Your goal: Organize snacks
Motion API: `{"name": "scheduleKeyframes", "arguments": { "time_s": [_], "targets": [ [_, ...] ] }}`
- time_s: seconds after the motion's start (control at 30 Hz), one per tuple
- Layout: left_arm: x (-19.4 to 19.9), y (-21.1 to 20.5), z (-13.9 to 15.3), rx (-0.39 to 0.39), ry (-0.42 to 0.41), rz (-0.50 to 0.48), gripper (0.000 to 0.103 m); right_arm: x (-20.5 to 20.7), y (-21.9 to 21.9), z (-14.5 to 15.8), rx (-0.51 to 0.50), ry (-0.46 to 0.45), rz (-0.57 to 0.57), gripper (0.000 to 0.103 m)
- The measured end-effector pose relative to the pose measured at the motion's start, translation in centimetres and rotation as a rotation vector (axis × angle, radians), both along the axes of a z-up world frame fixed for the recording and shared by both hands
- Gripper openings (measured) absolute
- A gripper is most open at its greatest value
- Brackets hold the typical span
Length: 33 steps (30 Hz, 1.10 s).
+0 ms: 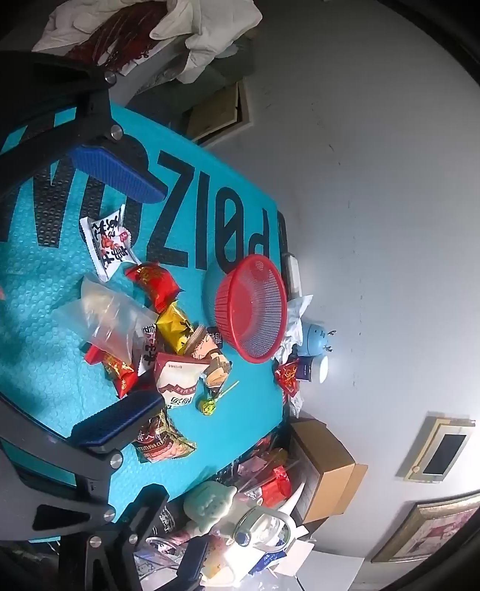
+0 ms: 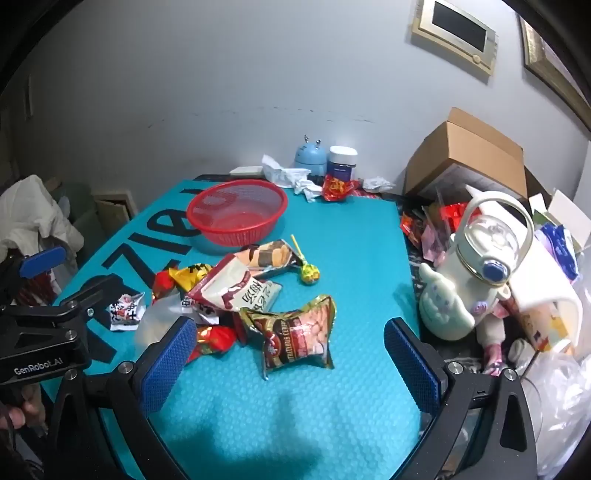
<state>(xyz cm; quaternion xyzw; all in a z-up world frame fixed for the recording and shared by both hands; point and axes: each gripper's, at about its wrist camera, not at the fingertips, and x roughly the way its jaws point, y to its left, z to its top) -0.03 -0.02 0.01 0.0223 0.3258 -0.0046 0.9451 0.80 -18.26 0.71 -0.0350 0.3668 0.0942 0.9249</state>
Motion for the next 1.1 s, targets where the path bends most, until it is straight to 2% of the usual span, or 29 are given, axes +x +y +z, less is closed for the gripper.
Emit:
{"name": "scheduleKeyframes", "arguments": {
  "time_s": [0.33, 1.1],
  "targets": [
    [0.1, 0.1, 0.9, -0.019, 0.027, -0.028, 0.103, -0.5, -0.3, 0.3, 0.005, 0.002, -0.003, 0.103],
    [-0.9, 0.0, 0.3, -0.03, 0.016, -0.048, 0.103, -1.1, -0.6, 0.4, 0.014, -0.012, -0.014, 0.103]
  ]
}}
